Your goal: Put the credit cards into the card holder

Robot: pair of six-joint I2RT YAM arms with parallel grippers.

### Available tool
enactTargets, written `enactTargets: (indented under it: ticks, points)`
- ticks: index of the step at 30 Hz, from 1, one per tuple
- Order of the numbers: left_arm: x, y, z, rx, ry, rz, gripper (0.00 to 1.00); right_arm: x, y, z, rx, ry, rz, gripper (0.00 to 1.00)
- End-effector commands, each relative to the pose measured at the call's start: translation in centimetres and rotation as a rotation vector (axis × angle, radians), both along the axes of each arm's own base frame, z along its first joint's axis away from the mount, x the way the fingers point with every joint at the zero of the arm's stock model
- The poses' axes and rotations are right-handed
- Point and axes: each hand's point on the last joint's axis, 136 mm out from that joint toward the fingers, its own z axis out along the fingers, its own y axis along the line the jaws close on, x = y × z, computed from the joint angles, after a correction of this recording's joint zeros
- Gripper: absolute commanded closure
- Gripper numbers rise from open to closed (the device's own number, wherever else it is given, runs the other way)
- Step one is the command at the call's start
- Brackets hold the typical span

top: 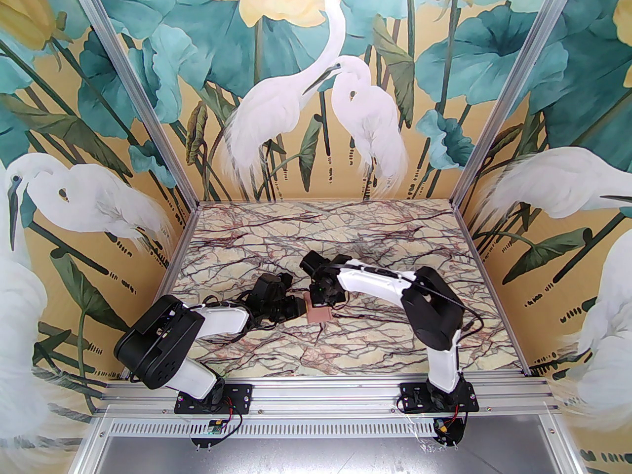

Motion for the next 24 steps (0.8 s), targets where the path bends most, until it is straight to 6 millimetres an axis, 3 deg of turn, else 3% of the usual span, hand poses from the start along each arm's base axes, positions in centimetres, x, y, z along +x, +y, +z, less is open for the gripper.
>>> enactTargets:
  ticks: [1, 6, 11, 15, 19, 24]
  points:
    - [0.2, 0.7, 0.0, 0.039, 0.006, 0.022, 0.69, 0.4, -1.6, 2.0, 0.033, -0.055, -0.007, 1.0]
    - [0.4, 1.8, 1.5, 0.085, -0.028, 0.058, 0.57, -0.3, -1.5, 5.1, 0.148, -0.069, 0.004, 1.0]
    - [0.3, 3.9, 3.6, 0.094, -0.05, 0.112, 0.47, -1.2, 0.1, 9.6, 0.303, -0.091, 0.041, 1.0]
    - [0.0, 6.1, 5.1, 0.101, -0.071, 0.175, 0.41, -2.0, 2.1, 12.1, 0.421, -0.094, 0.072, 1.0]
    - [-0.7, 8.0, 6.0, 0.119, -0.093, 0.23, 0.37, -2.5, 3.7, 12.5, 0.472, -0.08, 0.097, 1.0]
    - [-1.3, 8.1, 6.3, 0.093, -0.092, 0.233, 0.35, -2.1, 4.4, 10.6, 0.477, -0.053, 0.076, 1.0]
